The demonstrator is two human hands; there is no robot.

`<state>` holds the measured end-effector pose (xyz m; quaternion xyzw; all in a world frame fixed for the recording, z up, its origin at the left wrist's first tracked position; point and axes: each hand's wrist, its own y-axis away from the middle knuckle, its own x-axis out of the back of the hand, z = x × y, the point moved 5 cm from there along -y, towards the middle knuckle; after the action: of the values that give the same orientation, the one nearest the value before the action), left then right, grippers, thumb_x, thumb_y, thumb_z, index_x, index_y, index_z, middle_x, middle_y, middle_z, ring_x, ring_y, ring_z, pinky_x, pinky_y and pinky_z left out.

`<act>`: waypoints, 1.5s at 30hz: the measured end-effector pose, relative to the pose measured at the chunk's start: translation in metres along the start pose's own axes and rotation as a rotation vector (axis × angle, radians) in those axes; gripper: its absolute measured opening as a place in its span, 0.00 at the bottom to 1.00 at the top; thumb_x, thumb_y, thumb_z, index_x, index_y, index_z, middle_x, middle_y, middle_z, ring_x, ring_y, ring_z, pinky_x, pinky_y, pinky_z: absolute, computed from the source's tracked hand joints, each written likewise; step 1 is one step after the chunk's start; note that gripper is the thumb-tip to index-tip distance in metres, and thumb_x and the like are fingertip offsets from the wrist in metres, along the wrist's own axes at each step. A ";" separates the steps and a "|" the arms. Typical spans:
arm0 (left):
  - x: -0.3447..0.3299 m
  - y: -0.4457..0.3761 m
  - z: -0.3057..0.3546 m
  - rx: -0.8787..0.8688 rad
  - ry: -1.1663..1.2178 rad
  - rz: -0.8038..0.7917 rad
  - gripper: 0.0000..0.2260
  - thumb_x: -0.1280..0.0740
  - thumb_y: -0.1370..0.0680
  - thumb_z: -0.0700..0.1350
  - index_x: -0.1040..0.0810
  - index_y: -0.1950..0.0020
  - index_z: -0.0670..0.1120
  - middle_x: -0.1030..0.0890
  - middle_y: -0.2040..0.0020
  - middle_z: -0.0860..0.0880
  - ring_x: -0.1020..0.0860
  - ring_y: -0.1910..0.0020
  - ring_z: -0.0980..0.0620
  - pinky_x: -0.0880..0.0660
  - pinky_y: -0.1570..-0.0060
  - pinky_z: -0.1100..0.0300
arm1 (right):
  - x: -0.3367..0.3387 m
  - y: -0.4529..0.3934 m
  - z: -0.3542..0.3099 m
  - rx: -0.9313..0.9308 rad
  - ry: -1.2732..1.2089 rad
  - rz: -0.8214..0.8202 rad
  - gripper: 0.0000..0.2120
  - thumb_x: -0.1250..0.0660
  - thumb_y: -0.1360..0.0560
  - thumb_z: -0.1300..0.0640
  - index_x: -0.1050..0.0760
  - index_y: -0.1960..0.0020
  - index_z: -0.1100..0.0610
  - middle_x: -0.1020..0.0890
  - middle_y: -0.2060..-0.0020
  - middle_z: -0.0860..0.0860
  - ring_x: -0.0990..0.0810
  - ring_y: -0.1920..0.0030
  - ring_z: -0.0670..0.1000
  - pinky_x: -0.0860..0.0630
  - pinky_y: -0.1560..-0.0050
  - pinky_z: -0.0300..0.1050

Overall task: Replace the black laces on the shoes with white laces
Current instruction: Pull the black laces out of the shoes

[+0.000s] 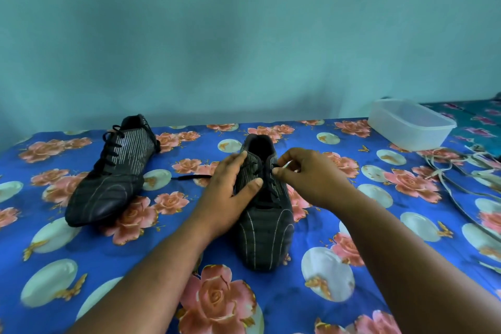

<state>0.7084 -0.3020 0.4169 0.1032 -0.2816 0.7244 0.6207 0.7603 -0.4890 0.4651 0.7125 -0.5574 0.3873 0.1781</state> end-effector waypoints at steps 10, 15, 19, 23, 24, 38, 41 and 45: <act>-0.012 0.005 0.006 0.001 -0.004 0.038 0.31 0.34 0.18 0.55 0.42 0.18 0.55 0.41 0.19 0.53 0.44 0.20 0.59 0.45 0.21 0.54 | -0.014 -0.008 0.022 0.139 -0.257 -0.051 0.05 0.27 0.22 0.55 0.23 0.50 0.49 0.18 0.56 0.52 0.22 0.57 0.46 0.25 0.52 0.45; -0.013 0.004 0.002 0.010 -0.006 0.003 0.34 0.36 0.19 0.59 0.46 0.17 0.56 0.45 0.17 0.55 0.50 0.19 0.62 0.49 0.19 0.53 | -0.018 -0.006 0.028 0.163 -0.327 0.068 0.09 0.26 0.23 0.56 0.23 0.46 0.48 0.19 0.53 0.47 0.22 0.57 0.44 0.27 0.54 0.34; -0.015 0.006 0.000 0.020 0.012 -0.083 0.41 0.38 0.24 0.71 0.52 0.17 0.60 0.53 0.17 0.63 0.58 0.22 0.69 0.53 0.18 0.52 | -0.014 -0.004 0.026 0.184 -0.319 0.126 0.08 0.23 0.25 0.54 0.22 0.52 0.47 0.19 0.58 0.43 0.24 0.63 0.44 0.28 0.61 0.36; -0.015 0.007 -0.001 0.051 0.033 -0.115 0.44 0.38 0.30 0.73 0.53 0.18 0.64 0.56 0.18 0.66 0.58 0.22 0.70 0.50 0.18 0.49 | -0.011 -0.002 0.022 0.229 -0.330 0.191 0.11 0.21 0.28 0.58 0.23 0.56 0.51 0.24 0.66 0.39 0.29 0.68 0.43 0.32 0.64 0.33; -0.015 0.008 0.000 0.054 0.036 -0.117 0.43 0.38 0.30 0.73 0.53 0.19 0.64 0.55 0.19 0.66 0.58 0.22 0.70 0.50 0.18 0.49 | -0.008 -0.001 0.021 0.242 -0.309 0.222 0.12 0.20 0.29 0.58 0.24 0.56 0.51 0.26 0.67 0.41 0.30 0.67 0.44 0.33 0.64 0.34; -0.011 0.008 0.009 0.013 -0.053 -0.096 0.42 0.36 0.27 0.66 0.50 0.17 0.58 0.52 0.22 0.67 0.58 0.29 0.80 0.58 0.33 0.81 | -0.011 0.005 0.013 0.324 -0.152 0.298 0.05 0.22 0.27 0.53 0.13 0.51 0.48 0.15 0.60 0.42 0.22 0.65 0.42 0.29 0.62 0.31; -0.011 0.008 0.010 0.015 -0.060 -0.093 0.42 0.37 0.28 0.66 0.50 0.17 0.58 0.51 0.22 0.66 0.58 0.26 0.76 0.57 0.33 0.80 | -0.012 0.008 0.008 0.347 -0.096 0.316 0.01 0.23 0.27 0.54 0.13 0.55 0.49 0.15 0.61 0.43 0.23 0.65 0.40 0.28 0.63 0.35; -0.011 0.009 0.009 0.026 -0.045 -0.096 0.41 0.36 0.27 0.65 0.49 0.17 0.59 0.51 0.21 0.65 0.57 0.23 0.72 0.56 0.26 0.72 | -0.018 0.006 0.010 0.258 -0.246 0.183 0.05 0.25 0.26 0.58 0.18 0.58 0.50 0.19 0.65 0.44 0.25 0.69 0.44 0.27 0.65 0.39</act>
<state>0.7004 -0.3168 0.4164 0.1407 -0.2806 0.6948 0.6470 0.7567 -0.4860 0.4441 0.7176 -0.5832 0.3801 -0.0201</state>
